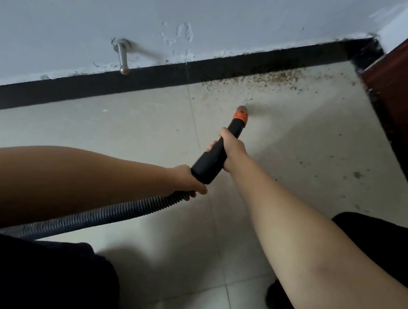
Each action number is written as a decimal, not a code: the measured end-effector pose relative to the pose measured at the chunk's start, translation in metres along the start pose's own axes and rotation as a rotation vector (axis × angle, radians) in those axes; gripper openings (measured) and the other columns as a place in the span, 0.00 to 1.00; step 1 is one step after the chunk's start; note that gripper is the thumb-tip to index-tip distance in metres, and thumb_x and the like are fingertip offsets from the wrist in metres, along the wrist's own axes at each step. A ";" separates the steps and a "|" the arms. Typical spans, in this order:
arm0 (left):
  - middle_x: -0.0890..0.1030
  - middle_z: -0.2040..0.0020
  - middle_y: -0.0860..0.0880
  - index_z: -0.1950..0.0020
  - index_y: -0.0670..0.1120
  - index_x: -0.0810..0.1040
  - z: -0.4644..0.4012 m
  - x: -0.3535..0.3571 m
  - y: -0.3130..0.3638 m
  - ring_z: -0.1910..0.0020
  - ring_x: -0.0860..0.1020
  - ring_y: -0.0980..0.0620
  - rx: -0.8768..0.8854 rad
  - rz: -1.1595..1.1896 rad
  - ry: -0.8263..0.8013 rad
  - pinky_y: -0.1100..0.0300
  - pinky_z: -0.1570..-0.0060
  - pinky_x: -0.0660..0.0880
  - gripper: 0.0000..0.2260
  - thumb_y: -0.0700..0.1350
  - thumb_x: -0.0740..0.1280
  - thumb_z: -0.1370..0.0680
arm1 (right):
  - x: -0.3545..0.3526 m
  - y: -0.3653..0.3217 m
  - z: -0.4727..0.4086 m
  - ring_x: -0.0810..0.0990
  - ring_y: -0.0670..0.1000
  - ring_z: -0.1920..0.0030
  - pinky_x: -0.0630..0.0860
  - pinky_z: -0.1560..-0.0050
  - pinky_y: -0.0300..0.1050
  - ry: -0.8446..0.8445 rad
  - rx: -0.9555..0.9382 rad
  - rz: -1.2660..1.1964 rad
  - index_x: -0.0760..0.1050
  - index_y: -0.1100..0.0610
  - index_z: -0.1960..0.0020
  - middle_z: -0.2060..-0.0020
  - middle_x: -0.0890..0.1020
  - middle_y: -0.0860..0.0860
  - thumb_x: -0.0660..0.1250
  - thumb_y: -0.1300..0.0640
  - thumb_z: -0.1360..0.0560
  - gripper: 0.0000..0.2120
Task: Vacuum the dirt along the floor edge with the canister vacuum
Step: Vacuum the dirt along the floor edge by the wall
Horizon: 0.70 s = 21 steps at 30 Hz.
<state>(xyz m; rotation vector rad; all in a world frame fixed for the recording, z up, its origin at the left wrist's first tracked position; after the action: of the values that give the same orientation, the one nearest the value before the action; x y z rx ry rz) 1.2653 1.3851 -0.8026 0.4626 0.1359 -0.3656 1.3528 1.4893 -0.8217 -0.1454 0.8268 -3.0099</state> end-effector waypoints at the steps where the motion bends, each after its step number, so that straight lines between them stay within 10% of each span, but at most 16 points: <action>1: 0.77 0.64 0.46 0.49 0.39 0.74 -0.002 0.007 0.004 0.70 0.75 0.51 -0.007 0.007 0.021 0.62 0.68 0.74 0.11 0.41 0.72 0.27 | -0.006 -0.004 -0.001 0.75 0.53 0.76 0.78 0.60 0.48 0.002 0.005 0.008 0.70 0.61 0.58 0.78 0.75 0.53 0.66 0.58 0.26 0.07; 21: 0.78 0.61 0.48 0.46 0.45 0.68 -0.029 0.092 0.060 0.67 0.77 0.54 0.097 0.234 0.193 0.63 0.70 0.75 0.20 0.47 0.75 0.29 | -0.075 -0.042 -0.035 0.72 0.52 0.78 0.74 0.74 0.40 -0.084 -0.028 0.253 0.68 0.60 0.57 0.73 0.73 0.54 0.65 0.59 0.26 0.07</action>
<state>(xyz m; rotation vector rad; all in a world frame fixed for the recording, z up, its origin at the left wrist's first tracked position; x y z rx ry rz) 1.3713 1.4194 -0.8231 0.6028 0.2494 -0.0978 1.4245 1.5457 -0.8363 -0.1530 0.8126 -2.7380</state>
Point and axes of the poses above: each hand's wrist, its own z-axis away from the middle knuckle, its own x-axis out of the palm, y = z × x, the point moved 5 cm from there along -z, towards the middle knuckle
